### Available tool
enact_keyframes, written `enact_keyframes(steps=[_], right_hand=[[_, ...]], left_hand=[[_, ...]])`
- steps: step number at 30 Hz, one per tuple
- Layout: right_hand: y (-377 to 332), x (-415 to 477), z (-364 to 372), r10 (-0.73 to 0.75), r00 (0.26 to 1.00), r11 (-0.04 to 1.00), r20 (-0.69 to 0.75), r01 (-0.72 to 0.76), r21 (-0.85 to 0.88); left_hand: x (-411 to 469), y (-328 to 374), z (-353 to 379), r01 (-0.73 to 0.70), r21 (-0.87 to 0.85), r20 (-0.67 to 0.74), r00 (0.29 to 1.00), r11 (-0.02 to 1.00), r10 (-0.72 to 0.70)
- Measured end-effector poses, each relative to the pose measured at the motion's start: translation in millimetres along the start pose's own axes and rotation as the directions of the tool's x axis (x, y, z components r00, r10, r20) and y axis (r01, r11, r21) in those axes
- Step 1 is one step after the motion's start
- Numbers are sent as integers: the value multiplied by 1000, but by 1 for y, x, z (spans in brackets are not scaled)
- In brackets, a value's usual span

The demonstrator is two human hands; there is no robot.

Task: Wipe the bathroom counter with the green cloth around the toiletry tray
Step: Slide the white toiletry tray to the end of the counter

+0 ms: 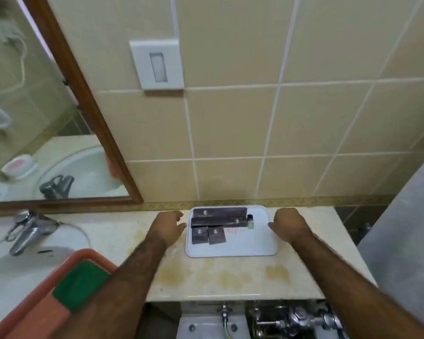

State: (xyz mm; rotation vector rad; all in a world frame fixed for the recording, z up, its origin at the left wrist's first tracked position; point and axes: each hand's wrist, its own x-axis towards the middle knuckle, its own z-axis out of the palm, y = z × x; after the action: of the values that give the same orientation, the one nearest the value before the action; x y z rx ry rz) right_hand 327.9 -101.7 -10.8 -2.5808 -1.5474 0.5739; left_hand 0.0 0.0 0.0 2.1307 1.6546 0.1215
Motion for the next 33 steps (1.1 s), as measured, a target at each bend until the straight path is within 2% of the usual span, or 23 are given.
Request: enact_keyframes(steps=[4, 8, 17, 21, 26, 31, 33], right_hand=[[22, 9, 42, 137, 989, 987, 63, -142, 73], [30, 19, 60, 160, 987, 977, 6, -159, 142], [36, 25, 68, 200, 980, 956, -19, -191, 220], [51, 15, 61, 197, 979, 948, -55, -175, 266], [91, -8, 28, 298, 951, 888, -81, -245, 390], [147, -64, 10, 434, 898, 788, -70, -340, 514], [169, -89, 12, 482, 876, 713, -25, -375, 592]], left_hand=[[12, -6, 45, 145, 5, 21, 989, 989, -145], [26, -6, 63, 200, 18, 5, 980, 980, -200], [37, 6, 78, 324, 90, -54, 946, 942, -321], [30, 20, 76, 294, 60, -65, 955, 954, -291], [27, 63, 72, 209, -22, -68, 975, 978, -210], [32, 129, 91, 12, 39, -86, 996, 999, -9], [37, 160, 104, -78, 96, -97, 991, 992, 87]])
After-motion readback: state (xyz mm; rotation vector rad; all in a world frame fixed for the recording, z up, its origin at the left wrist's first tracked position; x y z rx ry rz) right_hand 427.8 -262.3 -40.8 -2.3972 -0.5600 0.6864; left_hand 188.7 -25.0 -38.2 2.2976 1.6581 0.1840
